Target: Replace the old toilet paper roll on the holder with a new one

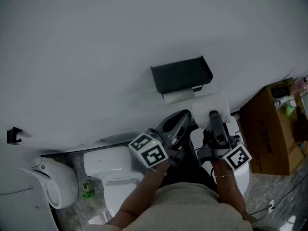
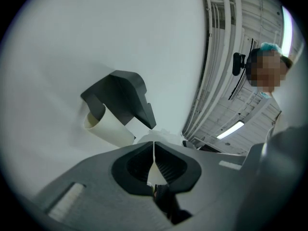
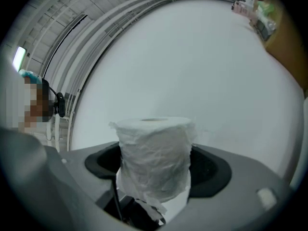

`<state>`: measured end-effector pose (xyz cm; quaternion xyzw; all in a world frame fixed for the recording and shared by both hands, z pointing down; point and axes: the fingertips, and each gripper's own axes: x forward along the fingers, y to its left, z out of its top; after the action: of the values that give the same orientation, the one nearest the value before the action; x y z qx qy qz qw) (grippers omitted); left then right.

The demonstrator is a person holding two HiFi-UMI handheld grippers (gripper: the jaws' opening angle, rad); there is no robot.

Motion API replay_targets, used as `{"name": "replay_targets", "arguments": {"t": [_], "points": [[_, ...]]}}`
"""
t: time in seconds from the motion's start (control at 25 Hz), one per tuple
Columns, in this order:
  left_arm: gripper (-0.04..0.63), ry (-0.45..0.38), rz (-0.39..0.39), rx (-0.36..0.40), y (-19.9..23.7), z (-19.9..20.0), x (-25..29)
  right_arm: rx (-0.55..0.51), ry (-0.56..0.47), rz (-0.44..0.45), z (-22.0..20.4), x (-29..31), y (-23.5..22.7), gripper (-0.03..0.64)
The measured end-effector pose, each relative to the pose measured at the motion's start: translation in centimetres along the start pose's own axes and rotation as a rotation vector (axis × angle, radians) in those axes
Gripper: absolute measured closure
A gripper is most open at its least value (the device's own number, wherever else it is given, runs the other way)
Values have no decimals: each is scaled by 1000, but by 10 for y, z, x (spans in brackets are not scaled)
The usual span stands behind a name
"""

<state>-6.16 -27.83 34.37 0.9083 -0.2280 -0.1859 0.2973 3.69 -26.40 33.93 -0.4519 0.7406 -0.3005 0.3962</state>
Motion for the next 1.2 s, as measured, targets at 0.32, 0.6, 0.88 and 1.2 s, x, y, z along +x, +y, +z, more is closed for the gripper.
{"name": "replay_targets", "arguments": {"t": [0.32, 0.6, 0.88, 1.2], "points": [[579, 9, 20, -23, 7, -7, 24, 5, 3, -4, 25, 12, -12, 202], [578, 0, 62, -6, 17, -10, 31, 21, 38, -22, 28, 18, -27, 202], [574, 5, 102, -44, 29, -22, 30, 23, 52, -23, 31, 23, -39, 202], [374, -39, 209, -134, 56, -24, 31, 38, 54, -18, 39, 28, -53, 202]]}}
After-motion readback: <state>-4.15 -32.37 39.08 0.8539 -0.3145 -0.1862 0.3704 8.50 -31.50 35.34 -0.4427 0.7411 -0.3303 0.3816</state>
